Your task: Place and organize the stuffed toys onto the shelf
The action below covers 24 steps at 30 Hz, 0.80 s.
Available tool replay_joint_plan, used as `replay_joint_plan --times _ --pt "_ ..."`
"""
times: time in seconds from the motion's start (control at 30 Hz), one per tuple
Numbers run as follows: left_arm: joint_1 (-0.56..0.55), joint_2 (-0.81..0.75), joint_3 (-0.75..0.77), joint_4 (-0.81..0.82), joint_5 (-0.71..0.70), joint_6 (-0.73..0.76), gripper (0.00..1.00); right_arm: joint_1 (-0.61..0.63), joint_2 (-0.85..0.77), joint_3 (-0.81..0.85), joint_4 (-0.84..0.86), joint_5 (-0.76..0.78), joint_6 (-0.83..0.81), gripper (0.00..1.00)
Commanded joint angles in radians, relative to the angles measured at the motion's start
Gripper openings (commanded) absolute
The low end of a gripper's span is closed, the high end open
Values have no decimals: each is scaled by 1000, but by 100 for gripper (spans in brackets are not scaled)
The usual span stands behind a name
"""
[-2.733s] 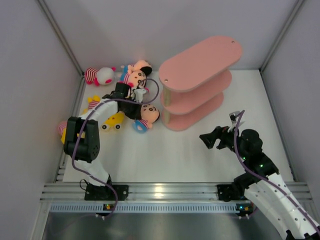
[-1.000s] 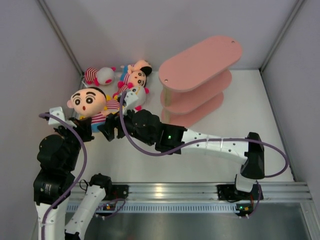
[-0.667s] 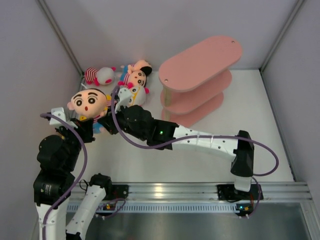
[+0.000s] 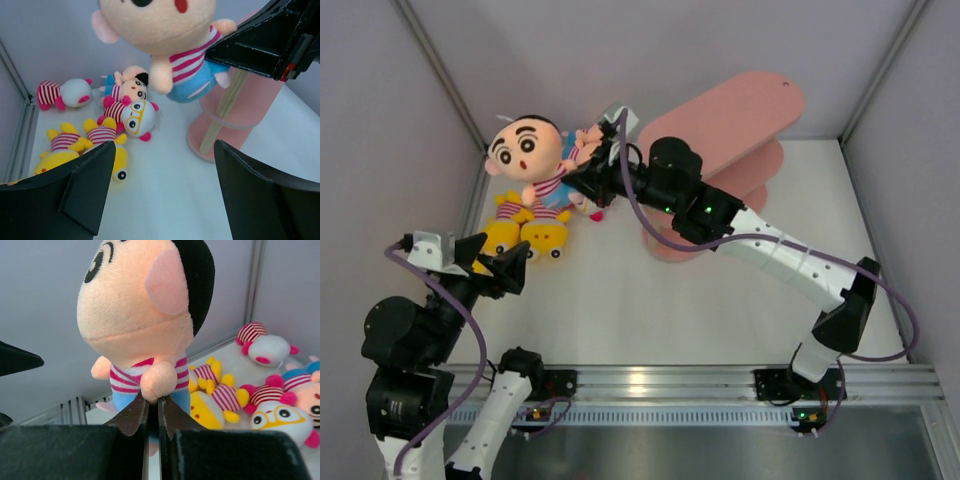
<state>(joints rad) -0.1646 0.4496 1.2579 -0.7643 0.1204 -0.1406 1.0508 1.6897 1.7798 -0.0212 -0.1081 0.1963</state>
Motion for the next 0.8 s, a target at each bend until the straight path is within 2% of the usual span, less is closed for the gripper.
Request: replay_joint_plan --times 0.0,0.17,0.23,0.33,0.47,0.57,0.67,0.77 --pt "2 9 70 33 15 47 85 -76 -116 17 -6 -125 -55 0" --pt "7 3 72 33 -1 98 86 -264 -174 90 -149 -318 -103 0" --pt "11 -3 52 33 22 114 86 -328 -194 121 -222 -337 -142 0" --pt "16 -5 20 33 44 122 86 -350 -269 90 -344 -295 -222 0" --pt "19 -14 -21 33 58 160 86 -383 -424 -17 -431 -272 -213 0" --pt "20 -20 -35 31 51 173 86 -414 -511 -69 -514 -188 -174 0" --pt "20 -25 -43 31 64 176 86 -507 -532 -36 -632 -162 -153 0" --pt "20 -28 -52 31 82 174 86 -648 -464 79 -761 -215 -155 0"
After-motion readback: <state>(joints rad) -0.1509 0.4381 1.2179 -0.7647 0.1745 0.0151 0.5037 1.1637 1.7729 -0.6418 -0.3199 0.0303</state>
